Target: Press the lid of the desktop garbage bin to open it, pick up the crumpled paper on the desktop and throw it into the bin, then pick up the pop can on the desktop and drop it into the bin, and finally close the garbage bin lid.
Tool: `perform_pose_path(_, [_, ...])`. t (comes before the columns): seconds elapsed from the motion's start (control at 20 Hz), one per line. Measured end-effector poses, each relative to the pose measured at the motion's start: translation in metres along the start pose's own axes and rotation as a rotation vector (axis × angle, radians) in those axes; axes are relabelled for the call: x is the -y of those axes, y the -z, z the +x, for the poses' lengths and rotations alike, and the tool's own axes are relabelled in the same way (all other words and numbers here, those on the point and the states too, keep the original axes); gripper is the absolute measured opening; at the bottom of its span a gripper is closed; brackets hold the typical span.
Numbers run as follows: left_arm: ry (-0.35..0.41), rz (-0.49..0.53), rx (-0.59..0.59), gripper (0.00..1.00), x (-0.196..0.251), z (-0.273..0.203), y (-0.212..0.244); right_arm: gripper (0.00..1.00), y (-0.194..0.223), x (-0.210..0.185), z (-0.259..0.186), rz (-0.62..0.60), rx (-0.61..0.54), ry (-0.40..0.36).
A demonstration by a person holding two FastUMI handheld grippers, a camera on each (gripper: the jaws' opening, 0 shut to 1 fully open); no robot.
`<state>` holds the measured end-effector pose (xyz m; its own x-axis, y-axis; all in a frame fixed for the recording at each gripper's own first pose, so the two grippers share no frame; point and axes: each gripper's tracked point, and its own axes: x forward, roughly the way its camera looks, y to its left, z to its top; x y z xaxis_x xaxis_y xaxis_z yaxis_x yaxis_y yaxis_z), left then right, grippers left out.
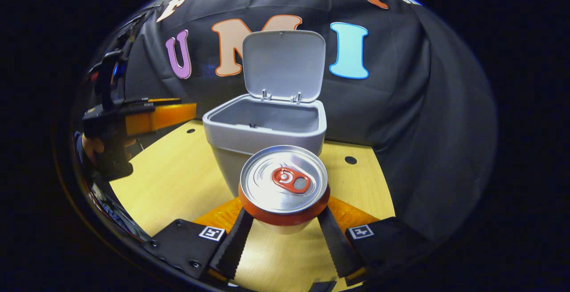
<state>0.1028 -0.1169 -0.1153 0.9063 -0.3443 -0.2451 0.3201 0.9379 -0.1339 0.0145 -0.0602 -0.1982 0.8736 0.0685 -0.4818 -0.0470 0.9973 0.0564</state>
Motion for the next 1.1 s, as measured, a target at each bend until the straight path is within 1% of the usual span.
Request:
perform_pose_path(0.05, [-0.009, -0.003, -0.004, 0.88, -0.005, -0.002, 0.002, 0.85, -0.006, 0.0, 0.0, -0.001, 0.006, -0.005])
perform_pose_path(0.1, [-0.02, -0.005, -0.008, 0.88, -0.009, -0.005, 0.005, 0.83, -0.012, -0.001, -0.002, -0.005, 0.006, -0.005])
perform_pose_path(0.25, [-0.05, -0.011, -0.018, 0.88, -0.022, -0.011, 0.011, 0.85, -0.029, -0.002, -0.009, -0.003, 0.01, -0.015])
perform_pose_path(0.3, [-0.058, -0.012, -0.02, 0.88, -0.025, -0.013, 0.014, 0.83, -0.035, -0.004, -0.01, -0.001, 0.014, -0.019])
perform_pose_path(0.4, [-0.079, -0.013, -0.026, 0.88, -0.034, -0.018, 0.018, 0.82, -0.048, -0.005, -0.013, -0.007, 0.025, -0.026])
perform_pose_path(0.65, [-0.127, -0.036, -0.041, 0.88, -0.054, -0.028, 0.03, 0.82, -0.076, -0.01, -0.017, -0.02, 0.058, -0.042])
perform_pose_path(0.7, [-0.137, -0.036, -0.045, 0.89, -0.058, -0.031, 0.033, 0.85, -0.079, -0.011, -0.016, -0.024, 0.062, -0.043])
perform_pose_path(0.75, [-0.145, -0.035, -0.048, 0.89, -0.062, -0.032, 0.036, 0.85, -0.084, -0.012, -0.016, -0.025, 0.067, -0.047])
perform_pose_path(0.8, [-0.152, -0.033, -0.051, 0.88, -0.065, -0.034, 0.038, 0.82, -0.088, -0.014, -0.015, -0.027, 0.074, -0.05])
perform_pose_path(1.0, [-0.18, -0.022, -0.06, 0.89, -0.077, -0.042, 0.046, 0.82, -0.108, -0.019, -0.015, -0.036, 0.106, -0.057])
perform_pose_path(1.05, [-0.185, -0.026, -0.063, 0.89, -0.08, -0.044, 0.049, 0.85, -0.113, -0.018, -0.015, -0.035, 0.114, -0.057])
perform_pose_path(1.1, [-0.189, -0.03, -0.066, 0.88, -0.081, -0.046, 0.052, 0.82, -0.114, -0.018, -0.014, -0.035, 0.12, -0.056])
